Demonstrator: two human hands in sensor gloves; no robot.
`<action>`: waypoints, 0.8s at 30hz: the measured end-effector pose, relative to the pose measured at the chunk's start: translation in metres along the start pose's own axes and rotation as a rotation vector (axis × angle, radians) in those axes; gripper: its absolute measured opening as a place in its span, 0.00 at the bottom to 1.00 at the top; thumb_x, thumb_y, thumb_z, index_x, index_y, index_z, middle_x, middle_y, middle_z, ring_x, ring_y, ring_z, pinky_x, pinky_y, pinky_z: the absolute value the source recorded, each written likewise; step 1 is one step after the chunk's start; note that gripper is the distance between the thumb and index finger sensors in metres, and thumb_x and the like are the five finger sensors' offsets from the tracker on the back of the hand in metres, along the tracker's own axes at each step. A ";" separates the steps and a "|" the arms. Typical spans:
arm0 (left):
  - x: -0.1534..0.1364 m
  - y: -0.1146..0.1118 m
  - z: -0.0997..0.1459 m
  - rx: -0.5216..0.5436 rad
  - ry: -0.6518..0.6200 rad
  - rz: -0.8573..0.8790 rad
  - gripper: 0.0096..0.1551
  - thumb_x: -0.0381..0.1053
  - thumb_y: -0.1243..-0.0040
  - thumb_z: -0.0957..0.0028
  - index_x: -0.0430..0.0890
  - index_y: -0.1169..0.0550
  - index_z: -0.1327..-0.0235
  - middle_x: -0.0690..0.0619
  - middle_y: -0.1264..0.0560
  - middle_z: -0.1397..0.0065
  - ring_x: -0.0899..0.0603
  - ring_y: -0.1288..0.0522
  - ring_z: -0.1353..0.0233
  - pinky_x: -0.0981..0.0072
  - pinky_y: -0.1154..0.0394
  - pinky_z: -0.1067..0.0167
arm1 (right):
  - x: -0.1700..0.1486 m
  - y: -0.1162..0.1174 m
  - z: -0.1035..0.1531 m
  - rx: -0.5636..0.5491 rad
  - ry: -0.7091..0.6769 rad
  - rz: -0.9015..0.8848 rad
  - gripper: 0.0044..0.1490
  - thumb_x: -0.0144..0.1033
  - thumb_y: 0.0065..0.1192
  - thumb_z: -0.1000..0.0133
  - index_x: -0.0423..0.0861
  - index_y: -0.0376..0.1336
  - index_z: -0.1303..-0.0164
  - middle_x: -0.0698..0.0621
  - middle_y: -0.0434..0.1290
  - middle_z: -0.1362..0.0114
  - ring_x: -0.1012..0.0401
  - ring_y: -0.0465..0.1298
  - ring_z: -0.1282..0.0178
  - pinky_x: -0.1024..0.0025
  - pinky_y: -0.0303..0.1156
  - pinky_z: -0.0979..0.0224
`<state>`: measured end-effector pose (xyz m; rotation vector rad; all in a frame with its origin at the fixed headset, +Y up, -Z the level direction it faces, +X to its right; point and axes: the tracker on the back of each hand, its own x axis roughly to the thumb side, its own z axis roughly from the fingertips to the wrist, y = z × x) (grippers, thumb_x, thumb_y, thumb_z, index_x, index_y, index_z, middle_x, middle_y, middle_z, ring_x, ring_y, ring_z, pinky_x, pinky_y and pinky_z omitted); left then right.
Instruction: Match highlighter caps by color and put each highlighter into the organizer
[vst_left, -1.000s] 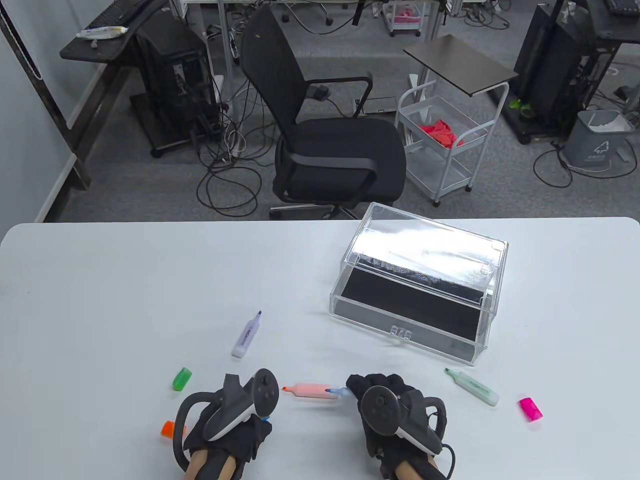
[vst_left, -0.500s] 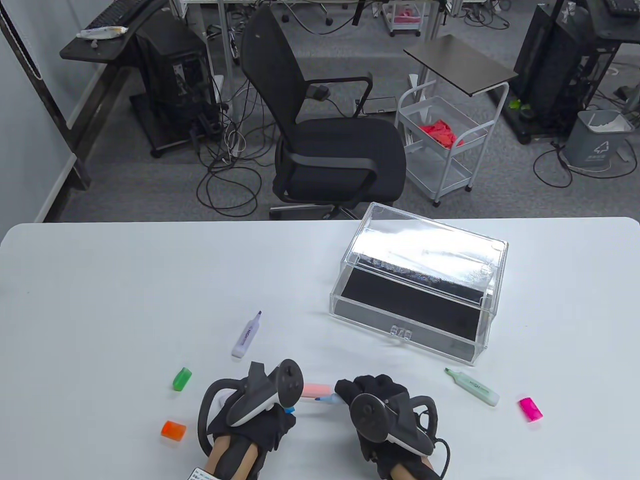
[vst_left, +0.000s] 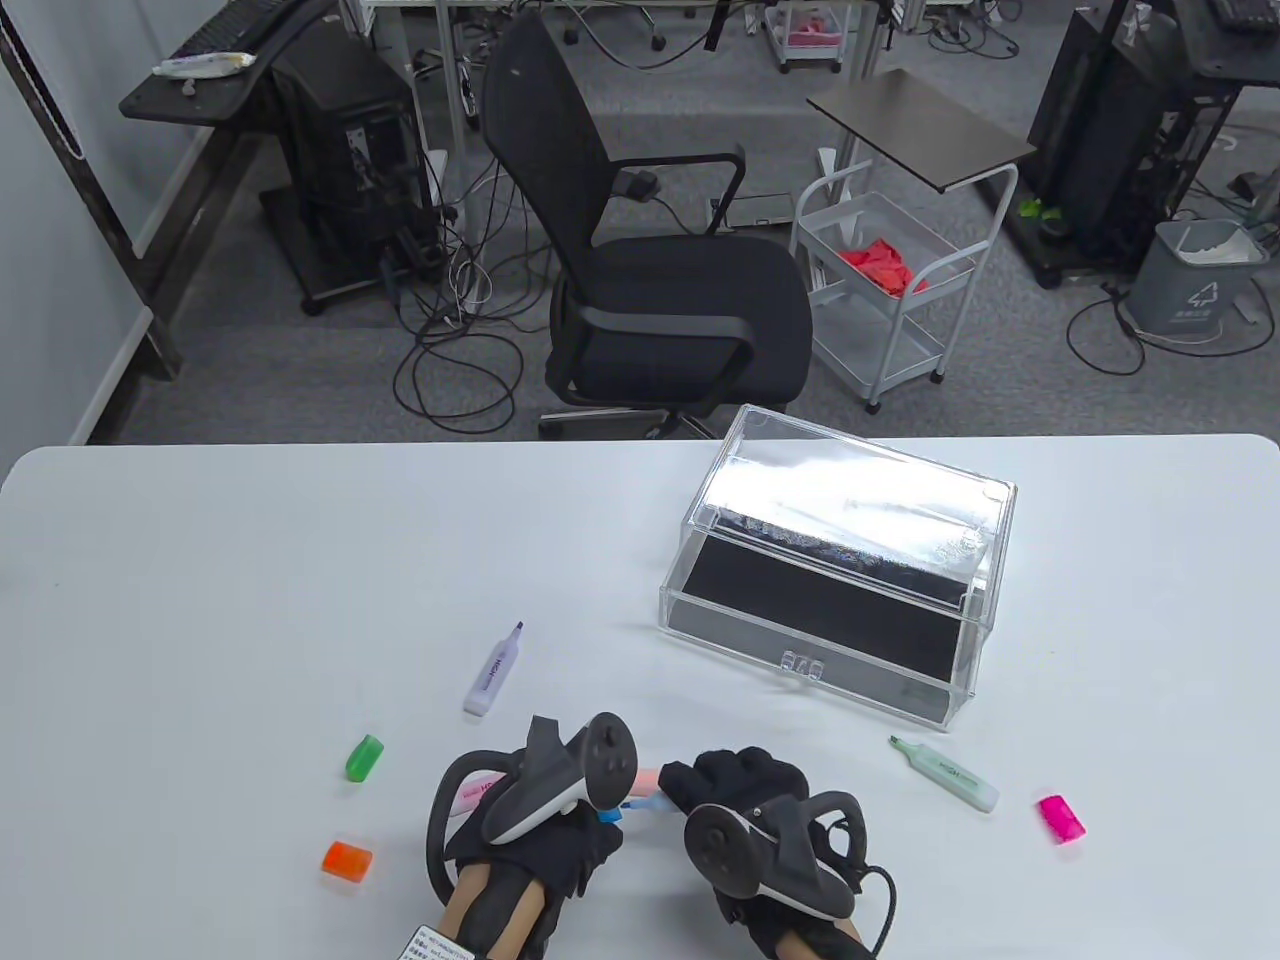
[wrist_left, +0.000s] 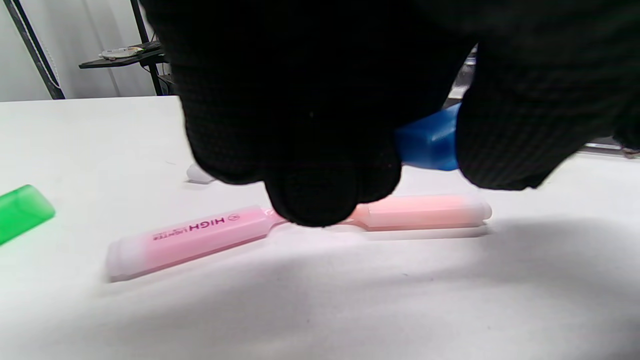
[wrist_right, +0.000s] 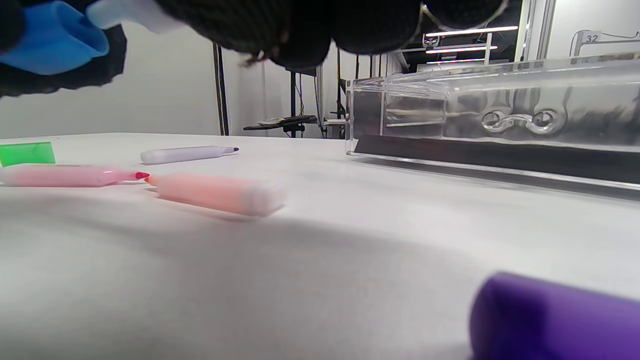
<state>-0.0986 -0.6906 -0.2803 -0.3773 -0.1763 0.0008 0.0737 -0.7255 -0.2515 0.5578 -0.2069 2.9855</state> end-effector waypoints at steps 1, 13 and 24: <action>0.000 0.000 0.000 -0.005 -0.010 0.016 0.37 0.70 0.25 0.62 0.60 0.20 0.38 0.60 0.14 0.43 0.53 0.08 0.46 0.62 0.12 0.43 | 0.001 -0.001 0.000 -0.011 -0.009 0.013 0.31 0.34 0.63 0.50 0.63 0.59 0.36 0.53 0.67 0.32 0.52 0.65 0.36 0.48 0.61 0.33; -0.001 0.000 -0.002 -0.039 -0.081 0.131 0.37 0.70 0.28 0.60 0.59 0.21 0.36 0.61 0.15 0.41 0.53 0.08 0.44 0.62 0.12 0.42 | 0.007 -0.003 0.003 -0.092 -0.070 0.032 0.32 0.33 0.62 0.51 0.63 0.58 0.37 0.54 0.66 0.32 0.53 0.63 0.35 0.47 0.59 0.32; -0.005 0.000 0.002 0.060 -0.153 0.276 0.35 0.64 0.30 0.57 0.57 0.22 0.34 0.57 0.16 0.40 0.52 0.09 0.45 0.59 0.13 0.42 | 0.001 0.001 0.002 -0.053 -0.034 -0.040 0.31 0.33 0.60 0.51 0.57 0.57 0.36 0.50 0.67 0.35 0.52 0.68 0.40 0.47 0.66 0.38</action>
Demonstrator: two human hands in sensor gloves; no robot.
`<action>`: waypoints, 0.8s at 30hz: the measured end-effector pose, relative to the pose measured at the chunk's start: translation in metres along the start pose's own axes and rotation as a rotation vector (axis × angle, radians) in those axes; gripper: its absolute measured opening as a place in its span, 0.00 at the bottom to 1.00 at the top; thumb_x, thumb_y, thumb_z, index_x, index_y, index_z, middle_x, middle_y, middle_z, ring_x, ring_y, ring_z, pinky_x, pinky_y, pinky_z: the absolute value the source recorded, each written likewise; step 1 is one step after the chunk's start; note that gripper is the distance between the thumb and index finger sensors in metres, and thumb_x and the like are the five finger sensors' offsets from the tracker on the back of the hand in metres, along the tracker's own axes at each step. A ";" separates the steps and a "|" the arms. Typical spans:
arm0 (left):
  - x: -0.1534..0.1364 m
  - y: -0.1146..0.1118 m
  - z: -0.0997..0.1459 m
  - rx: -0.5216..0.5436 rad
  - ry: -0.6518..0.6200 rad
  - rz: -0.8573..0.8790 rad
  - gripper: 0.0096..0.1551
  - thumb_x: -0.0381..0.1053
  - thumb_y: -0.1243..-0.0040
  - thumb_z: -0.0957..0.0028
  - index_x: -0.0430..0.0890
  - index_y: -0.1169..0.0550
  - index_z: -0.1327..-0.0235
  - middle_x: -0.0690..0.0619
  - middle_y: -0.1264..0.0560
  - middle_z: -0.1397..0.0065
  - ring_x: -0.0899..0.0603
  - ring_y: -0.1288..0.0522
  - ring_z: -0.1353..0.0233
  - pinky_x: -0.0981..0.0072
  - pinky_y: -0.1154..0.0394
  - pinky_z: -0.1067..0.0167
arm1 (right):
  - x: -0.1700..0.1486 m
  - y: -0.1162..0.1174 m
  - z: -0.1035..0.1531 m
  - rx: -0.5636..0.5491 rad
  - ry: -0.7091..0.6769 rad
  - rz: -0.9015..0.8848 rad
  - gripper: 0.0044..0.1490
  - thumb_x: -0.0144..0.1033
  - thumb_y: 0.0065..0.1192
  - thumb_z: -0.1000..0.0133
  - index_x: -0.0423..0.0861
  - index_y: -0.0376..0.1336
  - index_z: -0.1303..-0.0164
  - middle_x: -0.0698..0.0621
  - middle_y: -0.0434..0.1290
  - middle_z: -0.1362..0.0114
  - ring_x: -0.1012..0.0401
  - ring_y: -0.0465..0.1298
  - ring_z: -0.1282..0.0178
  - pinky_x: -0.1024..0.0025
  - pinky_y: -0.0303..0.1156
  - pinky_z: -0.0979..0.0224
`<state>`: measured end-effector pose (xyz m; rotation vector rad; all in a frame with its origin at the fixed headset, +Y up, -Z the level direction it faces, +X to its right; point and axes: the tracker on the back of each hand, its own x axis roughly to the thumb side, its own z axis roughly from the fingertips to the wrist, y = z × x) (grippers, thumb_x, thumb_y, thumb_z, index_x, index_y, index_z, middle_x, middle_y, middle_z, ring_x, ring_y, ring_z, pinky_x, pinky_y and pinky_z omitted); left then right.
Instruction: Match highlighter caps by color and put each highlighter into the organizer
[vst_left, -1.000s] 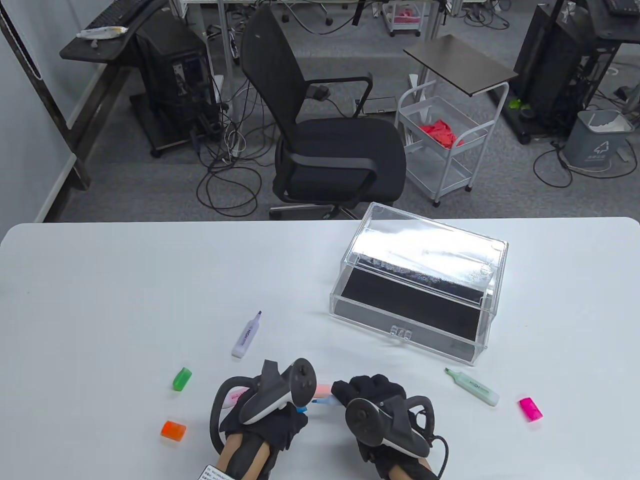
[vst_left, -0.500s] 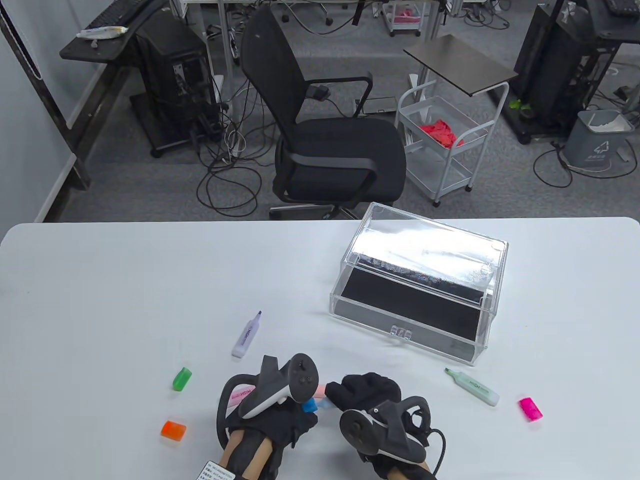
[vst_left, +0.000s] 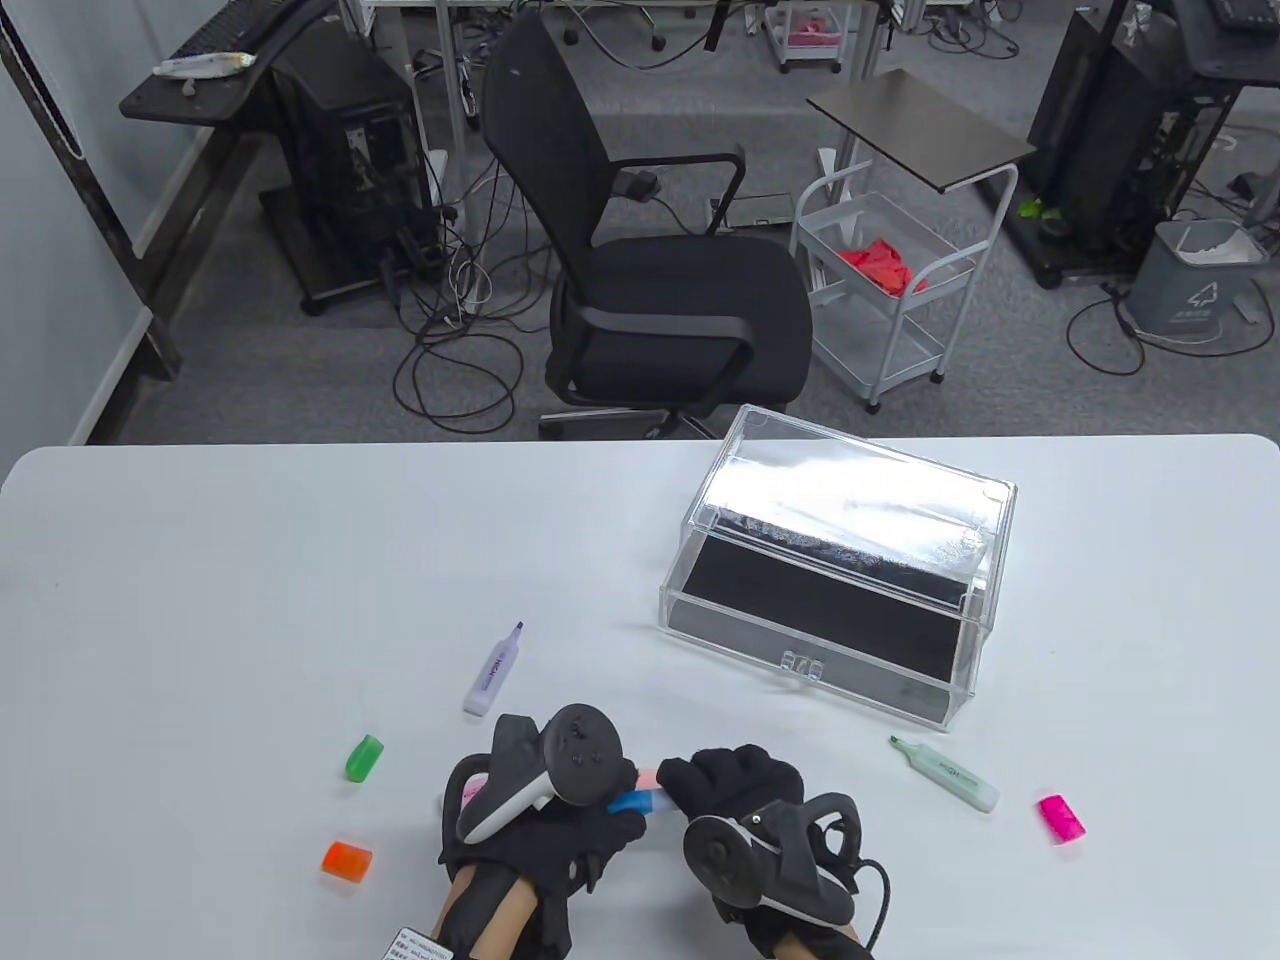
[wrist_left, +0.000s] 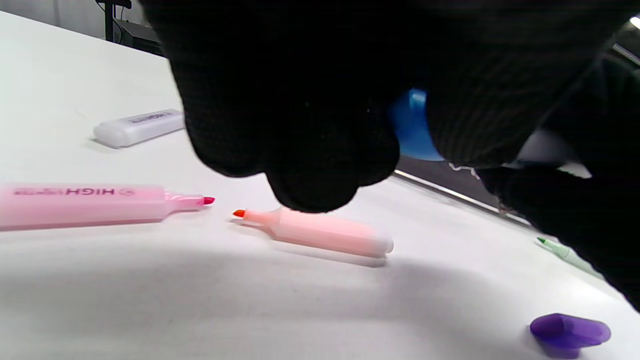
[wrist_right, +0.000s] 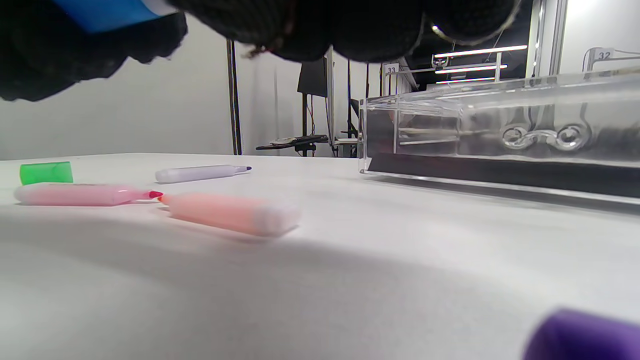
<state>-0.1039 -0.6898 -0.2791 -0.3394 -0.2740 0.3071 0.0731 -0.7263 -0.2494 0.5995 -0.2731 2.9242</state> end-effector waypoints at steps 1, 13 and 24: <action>0.001 0.000 0.001 0.017 -0.006 -0.007 0.34 0.64 0.30 0.57 0.57 0.21 0.35 0.57 0.16 0.41 0.52 0.09 0.46 0.59 0.12 0.43 | 0.000 0.000 0.000 0.001 0.001 -0.011 0.31 0.33 0.60 0.51 0.56 0.57 0.36 0.50 0.67 0.35 0.52 0.69 0.40 0.47 0.66 0.38; 0.009 -0.009 0.010 0.114 -0.067 -0.046 0.32 0.60 0.29 0.58 0.53 0.18 0.38 0.51 0.13 0.45 0.48 0.07 0.51 0.56 0.10 0.46 | 0.008 -0.003 0.000 0.028 0.015 0.033 0.30 0.34 0.62 0.52 0.53 0.60 0.38 0.48 0.69 0.39 0.50 0.71 0.45 0.47 0.70 0.45; -0.004 -0.013 0.014 0.134 -0.034 0.013 0.34 0.64 0.32 0.56 0.55 0.21 0.35 0.56 0.16 0.42 0.50 0.09 0.46 0.58 0.13 0.41 | 0.009 0.003 -0.002 0.045 0.056 0.001 0.30 0.37 0.61 0.51 0.55 0.58 0.37 0.50 0.69 0.38 0.52 0.70 0.43 0.47 0.68 0.43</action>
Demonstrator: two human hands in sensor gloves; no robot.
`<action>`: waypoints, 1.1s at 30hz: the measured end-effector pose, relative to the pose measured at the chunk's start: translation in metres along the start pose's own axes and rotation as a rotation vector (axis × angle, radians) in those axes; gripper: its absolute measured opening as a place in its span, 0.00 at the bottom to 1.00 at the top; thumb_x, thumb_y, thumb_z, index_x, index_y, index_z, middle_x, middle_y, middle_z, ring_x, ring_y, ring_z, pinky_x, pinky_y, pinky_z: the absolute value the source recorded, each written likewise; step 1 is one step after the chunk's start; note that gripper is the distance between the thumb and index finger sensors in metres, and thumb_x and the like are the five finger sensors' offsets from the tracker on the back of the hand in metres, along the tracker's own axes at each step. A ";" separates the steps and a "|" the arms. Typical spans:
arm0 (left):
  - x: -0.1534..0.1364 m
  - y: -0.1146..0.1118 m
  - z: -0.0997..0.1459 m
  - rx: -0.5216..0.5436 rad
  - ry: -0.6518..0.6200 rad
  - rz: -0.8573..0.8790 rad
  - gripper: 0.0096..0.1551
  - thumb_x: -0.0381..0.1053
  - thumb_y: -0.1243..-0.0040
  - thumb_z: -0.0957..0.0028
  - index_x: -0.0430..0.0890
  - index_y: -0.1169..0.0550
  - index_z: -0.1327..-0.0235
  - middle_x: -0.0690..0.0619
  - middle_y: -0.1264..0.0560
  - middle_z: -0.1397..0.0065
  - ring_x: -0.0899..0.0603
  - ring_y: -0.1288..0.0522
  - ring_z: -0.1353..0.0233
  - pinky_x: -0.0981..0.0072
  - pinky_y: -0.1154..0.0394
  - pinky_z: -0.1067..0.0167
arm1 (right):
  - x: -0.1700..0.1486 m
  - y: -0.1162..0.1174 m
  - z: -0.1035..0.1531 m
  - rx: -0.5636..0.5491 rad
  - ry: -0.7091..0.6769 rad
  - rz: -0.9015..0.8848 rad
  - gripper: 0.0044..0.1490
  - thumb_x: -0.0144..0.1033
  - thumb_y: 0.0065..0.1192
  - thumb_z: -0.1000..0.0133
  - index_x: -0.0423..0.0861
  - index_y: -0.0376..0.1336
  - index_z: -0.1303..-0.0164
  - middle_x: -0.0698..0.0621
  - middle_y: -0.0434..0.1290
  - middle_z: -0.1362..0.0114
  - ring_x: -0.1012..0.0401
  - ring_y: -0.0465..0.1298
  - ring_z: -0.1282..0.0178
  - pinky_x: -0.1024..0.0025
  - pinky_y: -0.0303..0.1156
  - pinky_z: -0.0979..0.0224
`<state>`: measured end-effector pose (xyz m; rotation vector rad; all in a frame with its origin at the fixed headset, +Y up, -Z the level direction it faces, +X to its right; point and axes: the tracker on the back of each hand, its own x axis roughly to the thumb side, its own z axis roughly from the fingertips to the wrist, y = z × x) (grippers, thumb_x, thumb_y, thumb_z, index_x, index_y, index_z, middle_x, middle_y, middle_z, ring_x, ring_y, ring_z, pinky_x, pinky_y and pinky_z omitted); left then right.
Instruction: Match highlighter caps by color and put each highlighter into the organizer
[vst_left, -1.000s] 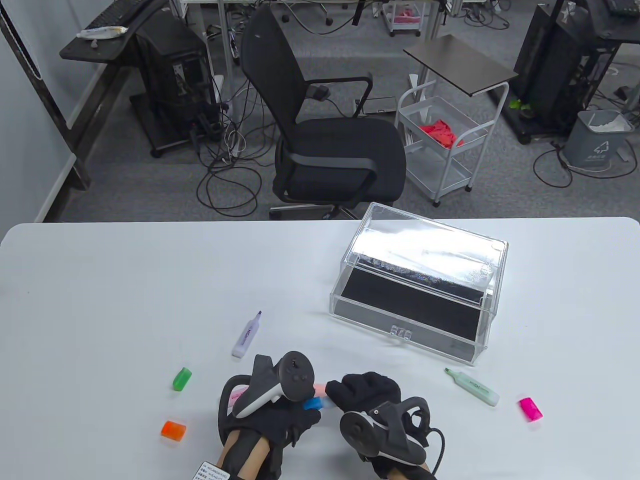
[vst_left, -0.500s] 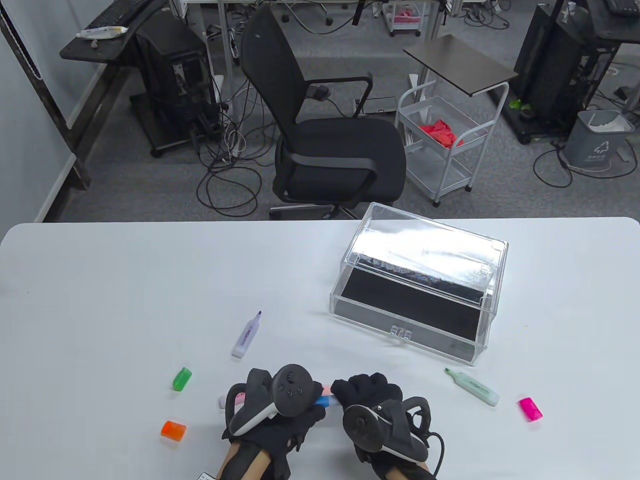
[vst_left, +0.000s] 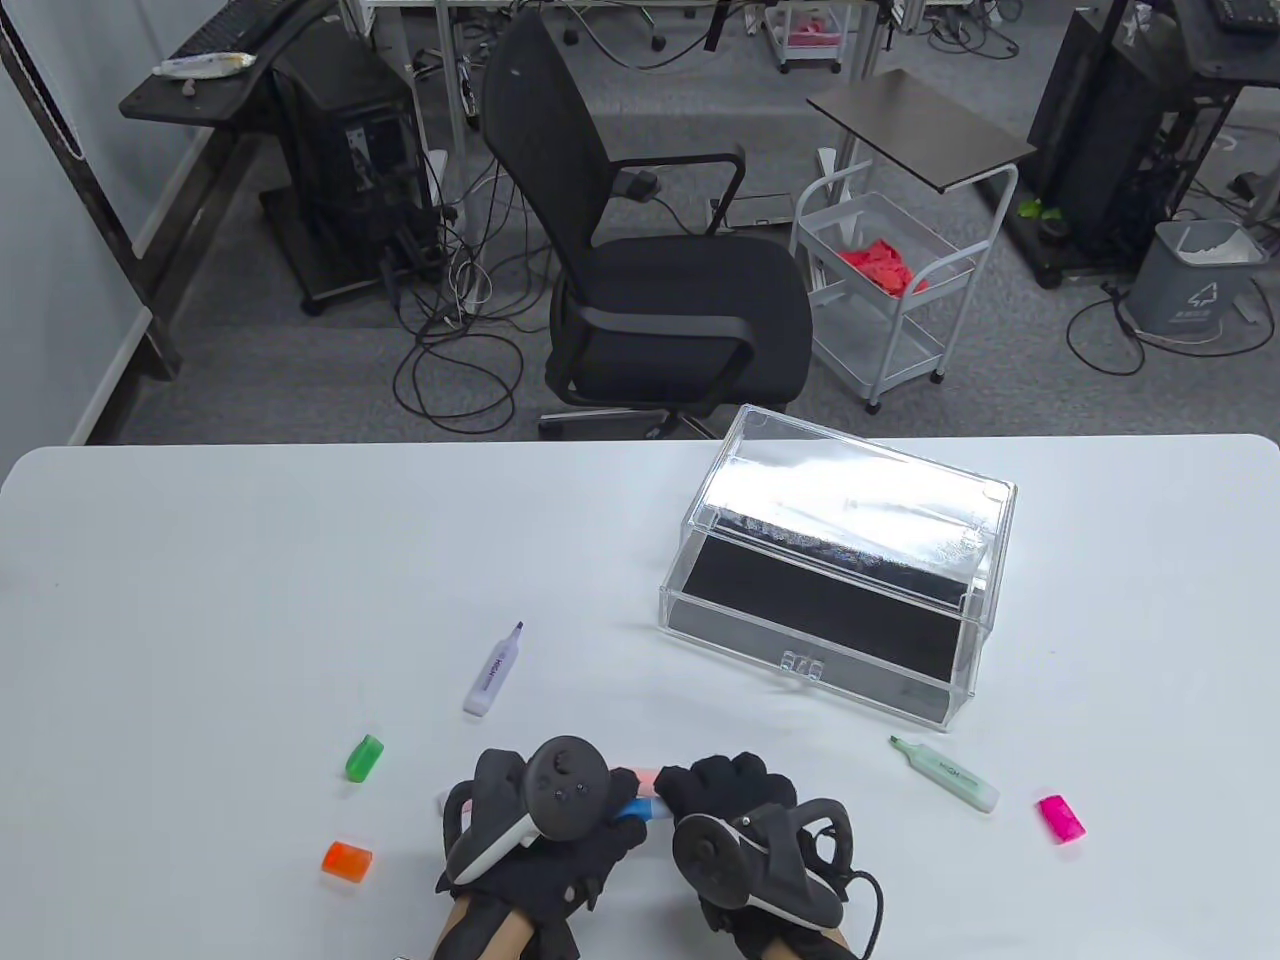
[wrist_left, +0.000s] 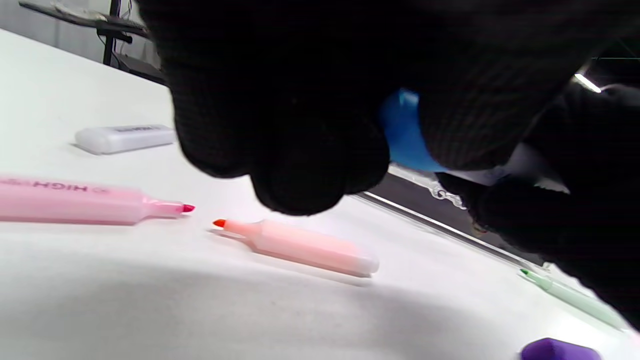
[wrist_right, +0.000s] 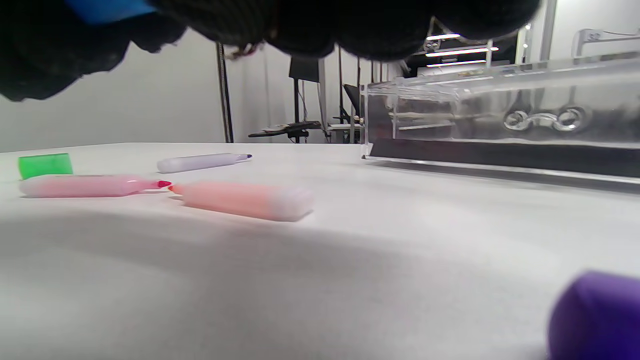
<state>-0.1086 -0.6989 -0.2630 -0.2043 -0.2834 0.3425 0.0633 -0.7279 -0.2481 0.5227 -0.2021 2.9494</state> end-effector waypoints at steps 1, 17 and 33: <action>-0.001 -0.001 0.001 -0.009 0.018 -0.027 0.35 0.65 0.34 0.55 0.56 0.22 0.34 0.57 0.17 0.40 0.51 0.11 0.43 0.58 0.14 0.39 | 0.001 0.000 -0.001 -0.009 0.005 0.000 0.30 0.37 0.61 0.51 0.55 0.58 0.37 0.50 0.69 0.38 0.52 0.69 0.43 0.47 0.68 0.42; -0.032 0.004 0.029 0.118 0.137 -0.205 0.47 0.76 0.46 0.56 0.64 0.40 0.22 0.61 0.40 0.16 0.43 0.40 0.12 0.44 0.39 0.20 | -0.020 0.001 0.001 0.012 0.107 -0.062 0.31 0.39 0.59 0.50 0.56 0.56 0.34 0.49 0.66 0.34 0.51 0.66 0.39 0.46 0.64 0.37; -0.074 -0.018 0.046 0.086 0.232 -0.199 0.55 0.84 0.53 0.60 0.67 0.54 0.20 0.64 0.60 0.13 0.44 0.63 0.11 0.43 0.53 0.19 | -0.027 0.002 0.003 0.024 0.180 -0.074 0.32 0.41 0.58 0.50 0.55 0.56 0.34 0.48 0.65 0.34 0.50 0.65 0.38 0.45 0.62 0.36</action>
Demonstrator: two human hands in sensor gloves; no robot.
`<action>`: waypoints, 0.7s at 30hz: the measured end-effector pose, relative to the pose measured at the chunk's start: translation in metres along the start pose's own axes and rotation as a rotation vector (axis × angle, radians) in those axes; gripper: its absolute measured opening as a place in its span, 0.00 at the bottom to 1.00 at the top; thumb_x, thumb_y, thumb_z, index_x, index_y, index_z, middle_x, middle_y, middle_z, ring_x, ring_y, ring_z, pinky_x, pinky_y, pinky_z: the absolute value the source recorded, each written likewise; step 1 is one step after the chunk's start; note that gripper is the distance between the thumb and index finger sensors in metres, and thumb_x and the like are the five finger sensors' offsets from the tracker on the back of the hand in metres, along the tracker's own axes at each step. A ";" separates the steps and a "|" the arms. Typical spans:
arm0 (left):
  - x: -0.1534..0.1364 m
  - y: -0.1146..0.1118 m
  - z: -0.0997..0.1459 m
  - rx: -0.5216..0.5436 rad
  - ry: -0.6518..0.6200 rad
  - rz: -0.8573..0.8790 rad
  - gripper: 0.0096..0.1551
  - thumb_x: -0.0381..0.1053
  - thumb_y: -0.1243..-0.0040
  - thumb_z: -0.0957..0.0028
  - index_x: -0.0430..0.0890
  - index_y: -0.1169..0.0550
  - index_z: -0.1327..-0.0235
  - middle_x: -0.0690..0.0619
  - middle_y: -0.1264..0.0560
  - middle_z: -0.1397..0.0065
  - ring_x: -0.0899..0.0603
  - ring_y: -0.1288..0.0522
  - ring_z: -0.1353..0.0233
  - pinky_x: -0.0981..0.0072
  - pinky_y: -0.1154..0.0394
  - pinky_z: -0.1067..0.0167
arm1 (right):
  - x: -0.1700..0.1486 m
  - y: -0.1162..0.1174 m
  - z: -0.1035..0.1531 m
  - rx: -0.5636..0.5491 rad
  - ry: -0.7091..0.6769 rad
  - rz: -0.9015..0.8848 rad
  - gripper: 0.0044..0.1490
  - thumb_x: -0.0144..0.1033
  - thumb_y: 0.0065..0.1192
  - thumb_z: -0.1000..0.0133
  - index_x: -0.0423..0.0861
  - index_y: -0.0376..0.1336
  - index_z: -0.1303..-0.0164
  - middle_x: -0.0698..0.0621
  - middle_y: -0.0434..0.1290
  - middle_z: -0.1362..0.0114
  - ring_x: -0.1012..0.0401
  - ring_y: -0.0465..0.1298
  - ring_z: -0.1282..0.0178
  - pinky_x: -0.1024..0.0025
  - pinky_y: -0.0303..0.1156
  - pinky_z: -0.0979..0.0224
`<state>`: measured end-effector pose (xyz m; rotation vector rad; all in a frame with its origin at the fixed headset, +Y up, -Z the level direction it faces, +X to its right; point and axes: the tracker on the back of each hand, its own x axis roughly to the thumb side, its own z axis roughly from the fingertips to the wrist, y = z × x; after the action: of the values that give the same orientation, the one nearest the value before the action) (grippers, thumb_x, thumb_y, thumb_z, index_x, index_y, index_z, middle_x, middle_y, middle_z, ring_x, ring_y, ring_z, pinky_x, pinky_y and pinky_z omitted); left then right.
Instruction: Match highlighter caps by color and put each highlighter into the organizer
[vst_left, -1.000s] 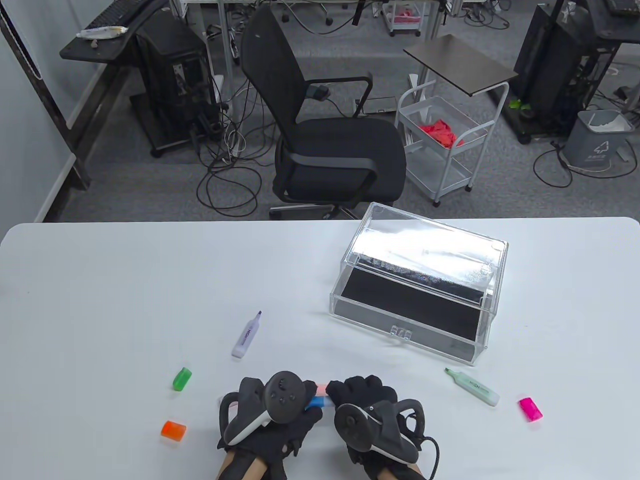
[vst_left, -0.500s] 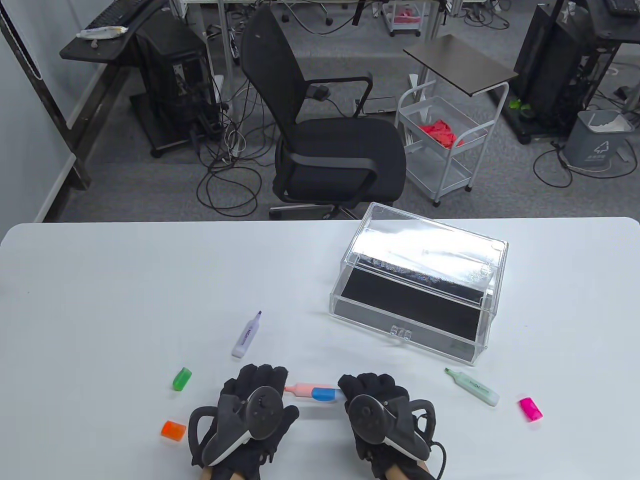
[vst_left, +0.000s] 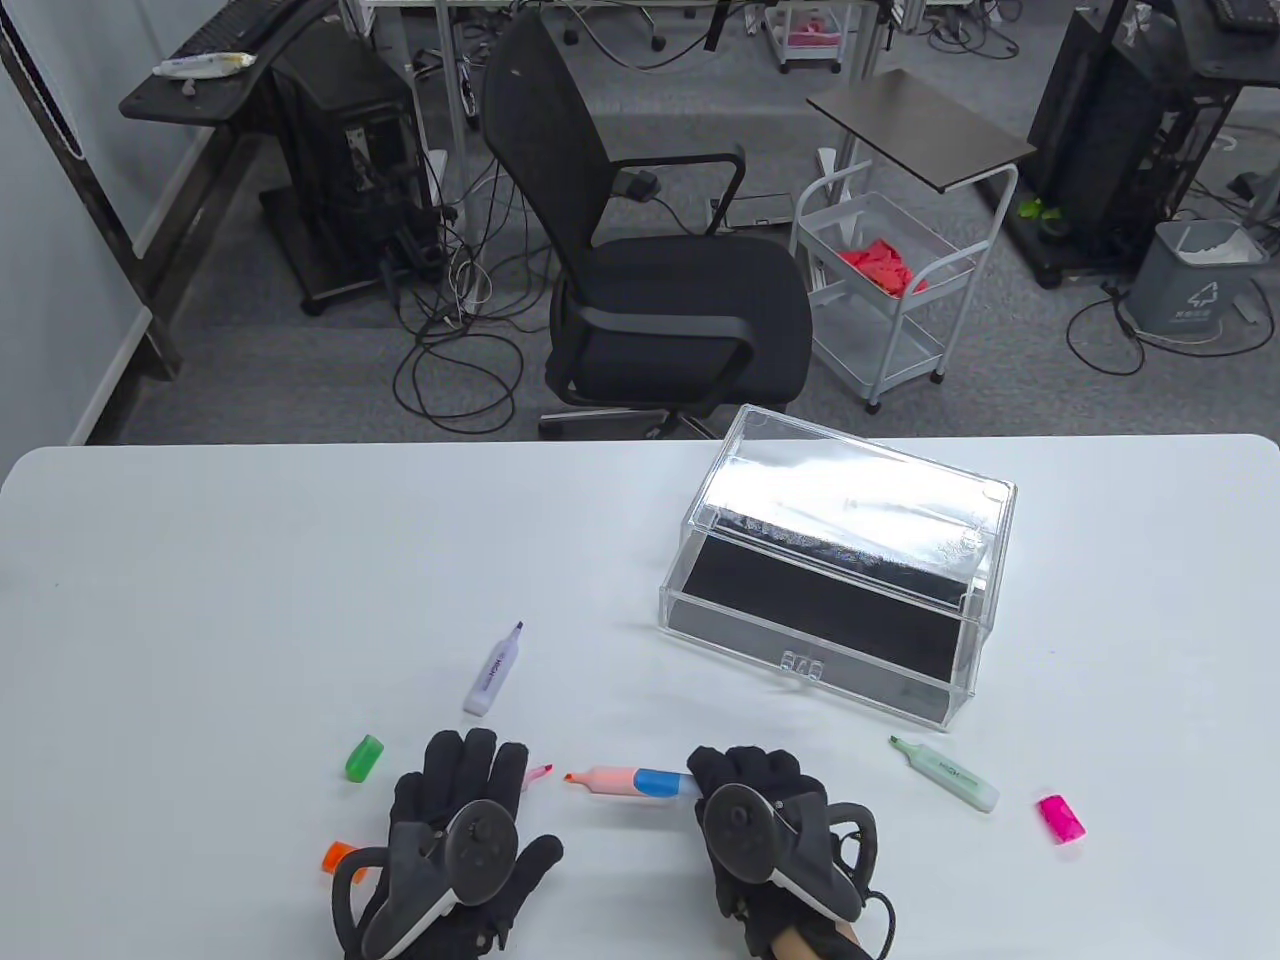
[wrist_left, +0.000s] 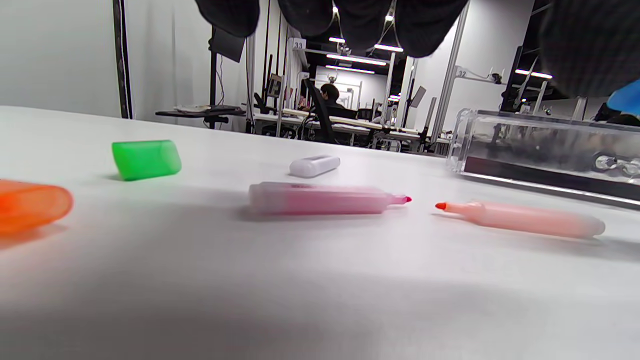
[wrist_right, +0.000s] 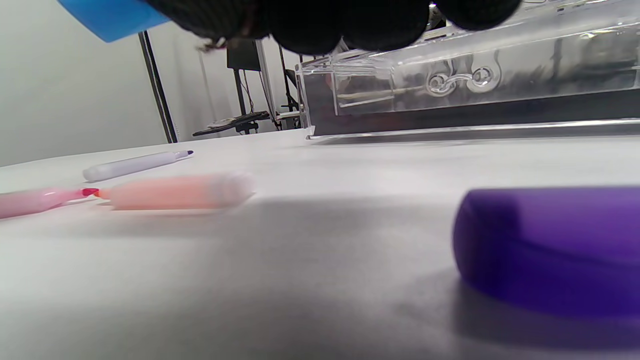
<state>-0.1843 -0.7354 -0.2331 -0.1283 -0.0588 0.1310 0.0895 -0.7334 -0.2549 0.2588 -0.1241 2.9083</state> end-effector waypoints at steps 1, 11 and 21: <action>-0.001 -0.001 0.000 -0.020 0.009 -0.005 0.56 0.84 0.54 0.61 0.67 0.55 0.20 0.64 0.61 0.13 0.44 0.64 0.11 0.43 0.54 0.19 | -0.001 -0.001 0.001 -0.002 0.001 -0.008 0.32 0.42 0.58 0.50 0.55 0.56 0.33 0.48 0.65 0.33 0.50 0.65 0.38 0.45 0.62 0.36; -0.013 -0.003 0.001 -0.066 0.052 0.010 0.58 0.86 0.58 0.62 0.68 0.61 0.22 0.64 0.66 0.14 0.44 0.68 0.12 0.43 0.57 0.19 | 0.000 -0.002 0.003 -0.016 0.032 -0.008 0.33 0.43 0.59 0.50 0.55 0.57 0.33 0.47 0.65 0.33 0.49 0.65 0.38 0.45 0.62 0.36; -0.017 -0.002 0.003 -0.102 0.077 0.025 0.58 0.86 0.58 0.61 0.68 0.63 0.22 0.62 0.67 0.14 0.42 0.68 0.12 0.42 0.58 0.20 | -0.023 -0.033 -0.027 -0.037 0.152 -0.026 0.33 0.41 0.59 0.50 0.54 0.57 0.33 0.46 0.65 0.33 0.48 0.65 0.38 0.44 0.61 0.36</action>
<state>-0.2008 -0.7392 -0.2307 -0.2358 0.0132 0.1476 0.1144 -0.7037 -0.2833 0.0322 -0.1487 2.8833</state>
